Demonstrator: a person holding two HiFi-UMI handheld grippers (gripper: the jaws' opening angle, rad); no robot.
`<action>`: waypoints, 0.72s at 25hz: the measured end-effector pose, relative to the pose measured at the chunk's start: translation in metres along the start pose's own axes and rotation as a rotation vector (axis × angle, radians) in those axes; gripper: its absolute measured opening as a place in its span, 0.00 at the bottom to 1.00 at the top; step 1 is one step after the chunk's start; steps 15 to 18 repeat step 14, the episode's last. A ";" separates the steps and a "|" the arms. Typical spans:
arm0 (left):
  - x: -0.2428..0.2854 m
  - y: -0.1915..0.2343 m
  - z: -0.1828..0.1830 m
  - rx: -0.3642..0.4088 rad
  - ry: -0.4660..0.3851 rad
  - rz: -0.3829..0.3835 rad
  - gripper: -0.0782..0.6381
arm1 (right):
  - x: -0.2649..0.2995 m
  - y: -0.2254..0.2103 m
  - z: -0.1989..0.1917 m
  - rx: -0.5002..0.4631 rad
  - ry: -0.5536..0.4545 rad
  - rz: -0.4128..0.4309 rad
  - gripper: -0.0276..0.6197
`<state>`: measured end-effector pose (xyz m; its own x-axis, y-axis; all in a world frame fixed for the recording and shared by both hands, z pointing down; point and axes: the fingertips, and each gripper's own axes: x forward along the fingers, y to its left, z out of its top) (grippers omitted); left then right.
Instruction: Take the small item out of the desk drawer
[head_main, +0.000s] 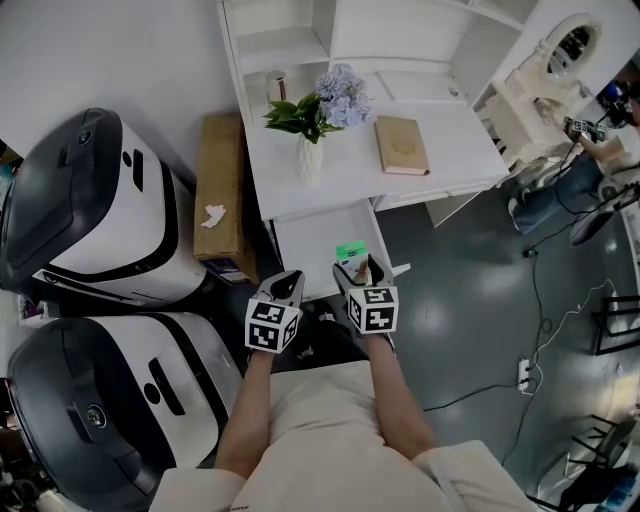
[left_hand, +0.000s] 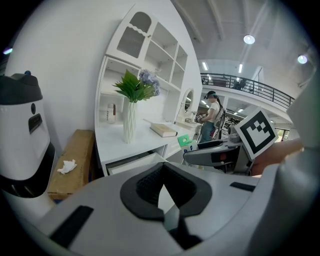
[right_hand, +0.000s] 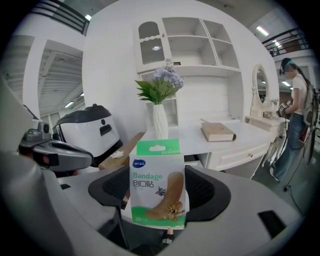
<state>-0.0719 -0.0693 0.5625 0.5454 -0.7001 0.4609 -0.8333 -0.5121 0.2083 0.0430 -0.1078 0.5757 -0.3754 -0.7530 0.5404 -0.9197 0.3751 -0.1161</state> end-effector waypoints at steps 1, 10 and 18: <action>0.000 0.001 0.000 -0.003 -0.002 0.001 0.13 | 0.000 0.000 0.000 0.000 0.000 -0.001 0.60; 0.003 -0.003 -0.002 0.000 -0.001 -0.013 0.13 | -0.004 -0.004 -0.007 -0.001 0.009 -0.012 0.60; 0.005 -0.007 -0.001 0.005 0.000 -0.019 0.13 | -0.006 -0.010 -0.007 0.000 0.009 -0.024 0.60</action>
